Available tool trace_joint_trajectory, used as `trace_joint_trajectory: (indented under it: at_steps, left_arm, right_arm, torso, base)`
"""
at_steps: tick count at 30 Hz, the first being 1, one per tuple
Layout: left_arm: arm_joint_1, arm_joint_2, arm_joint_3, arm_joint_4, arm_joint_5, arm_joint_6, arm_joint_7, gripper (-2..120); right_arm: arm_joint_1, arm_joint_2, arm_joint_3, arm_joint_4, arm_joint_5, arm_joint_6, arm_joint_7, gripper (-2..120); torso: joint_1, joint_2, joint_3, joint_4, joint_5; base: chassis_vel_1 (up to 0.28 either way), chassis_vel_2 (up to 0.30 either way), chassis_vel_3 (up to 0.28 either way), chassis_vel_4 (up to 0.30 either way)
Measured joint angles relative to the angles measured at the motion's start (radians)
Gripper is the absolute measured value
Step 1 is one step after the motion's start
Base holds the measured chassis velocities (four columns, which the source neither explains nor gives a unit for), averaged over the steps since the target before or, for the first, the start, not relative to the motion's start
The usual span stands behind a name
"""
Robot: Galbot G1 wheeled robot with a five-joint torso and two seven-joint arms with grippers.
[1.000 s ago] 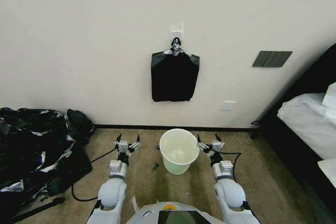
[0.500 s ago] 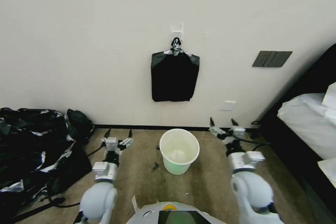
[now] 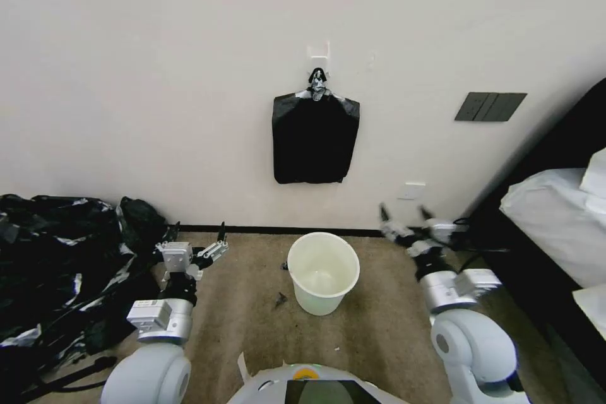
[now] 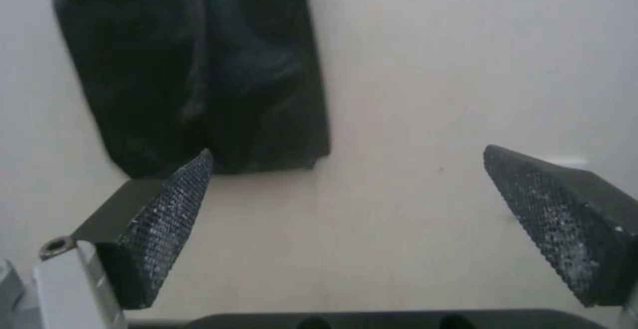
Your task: Place a trash bag onto the trash bin.
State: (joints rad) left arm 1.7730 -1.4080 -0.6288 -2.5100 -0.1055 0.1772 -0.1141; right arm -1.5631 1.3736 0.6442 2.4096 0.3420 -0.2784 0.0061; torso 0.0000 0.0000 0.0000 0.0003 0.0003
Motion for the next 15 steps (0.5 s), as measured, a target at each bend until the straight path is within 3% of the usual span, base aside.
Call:
trace_joint_trajectory:
  at_steps: [7,15]
  left_arm:
    - [0.010,0.104,-0.029,0.004,-0.114,0.040,-0.027,100]
    - [0.016,0.122,-0.029,0.007,-0.122,0.043,-0.034,100]
  right_arm:
    - [-0.025,-0.037,-0.012,-0.012,0.010,0.020,0.014,100]
    - [-0.027,-0.034,-0.013,-0.014,0.026,0.062,0.027,100]
  torso:
    - [0.000,0.000,0.000,-0.0005,-0.0006]
    - [0.000,0.000,0.000,-0.0003,-0.0003]
  base:
    - [0.000,0.000,0.000,0.000]
    - [0.000,0.000,0.000,0.000]
